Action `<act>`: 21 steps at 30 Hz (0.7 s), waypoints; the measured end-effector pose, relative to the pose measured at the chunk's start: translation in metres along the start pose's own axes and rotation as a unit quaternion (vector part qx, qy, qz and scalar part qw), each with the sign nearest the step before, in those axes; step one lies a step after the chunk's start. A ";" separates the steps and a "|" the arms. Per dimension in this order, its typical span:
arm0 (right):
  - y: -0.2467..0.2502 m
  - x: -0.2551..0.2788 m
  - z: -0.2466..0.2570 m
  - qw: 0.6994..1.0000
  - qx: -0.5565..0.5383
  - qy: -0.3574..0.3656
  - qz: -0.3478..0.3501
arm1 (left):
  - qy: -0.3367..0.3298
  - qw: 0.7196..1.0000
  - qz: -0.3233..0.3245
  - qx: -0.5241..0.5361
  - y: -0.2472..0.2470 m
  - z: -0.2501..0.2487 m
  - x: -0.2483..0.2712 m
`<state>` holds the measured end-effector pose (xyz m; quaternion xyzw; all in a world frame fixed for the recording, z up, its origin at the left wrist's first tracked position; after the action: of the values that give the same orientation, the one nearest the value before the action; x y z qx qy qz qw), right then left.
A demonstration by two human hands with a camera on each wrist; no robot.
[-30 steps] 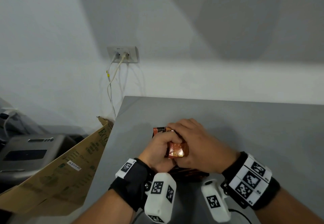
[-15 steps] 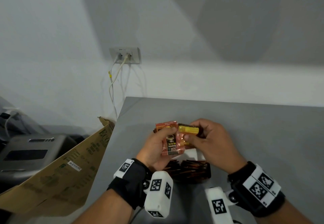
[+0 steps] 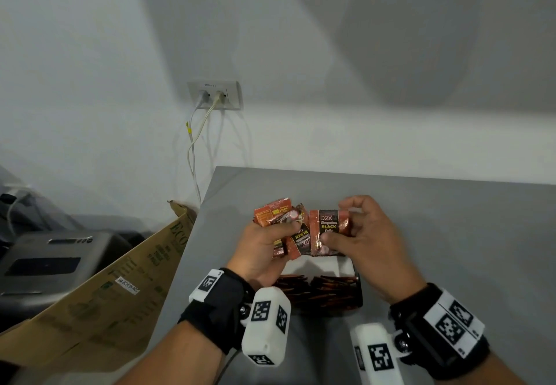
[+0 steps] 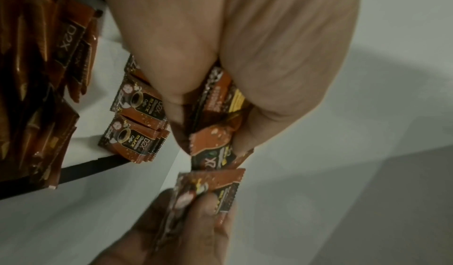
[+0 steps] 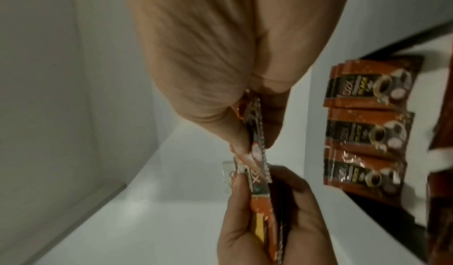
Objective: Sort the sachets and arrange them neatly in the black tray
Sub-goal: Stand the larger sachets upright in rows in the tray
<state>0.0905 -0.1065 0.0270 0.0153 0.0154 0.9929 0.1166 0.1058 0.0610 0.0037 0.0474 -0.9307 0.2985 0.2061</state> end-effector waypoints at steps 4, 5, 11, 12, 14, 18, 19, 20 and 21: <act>-0.013 0.002 -0.007 0.998 -0.023 -0.058 0.019 | -0.045 0.999 0.014 0.004 -0.005 0.000 -0.001; -0.016 0.001 -0.008 0.997 -0.019 -0.066 0.023 | -0.049 0.999 0.022 0.004 -0.006 0.002 0.000; -0.001 -0.014 0.025 0.974 0.186 0.034 0.125 | -0.017 0.994 0.077 -0.082 -0.006 -0.004 0.004; -0.003 -0.012 0.031 0.962 0.213 0.043 0.163 | -0.023 0.990 0.079 -0.113 -0.006 -0.007 0.001; -0.008 -0.013 0.038 0.955 0.239 0.061 0.168 | -0.042 0.981 0.083 -0.171 -0.011 -0.010 -0.002; 0.005 -0.023 0.030 0.985 0.164 0.047 0.000 | -0.077 0.985 0.017 -0.154 -0.007 -0.015 -0.011; 0.006 -0.022 0.024 0.995 0.102 0.001 -0.017 | -0.085 0.986 -0.001 -0.143 -0.005 -0.017 -0.012; 0.004 -0.020 0.017 0.998 0.049 -0.043 -0.014 | -0.089 0.988 -0.012 -0.129 -0.004 -0.018 -0.011; -0.001 -0.019 0.011 0.997 0.020 -0.070 -0.004 | -0.090 0.989 -0.017 -0.115 -0.004 -0.016 -0.011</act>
<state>0.1092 -0.1093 0.0375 0.0868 0.0268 0.9885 0.1213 0.1221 0.0668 0.0130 0.0663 -0.9725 0.1808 0.1311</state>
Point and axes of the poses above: each hand's wrist, its own x-axis away from the middle knuckle, its own y-axis out of the back of the hand, z = x × y, the point moved 5 cm from there along -x, towards the middle knuckle, and after that the axes turned 12 degrees about -z, right-handed, at the moved point
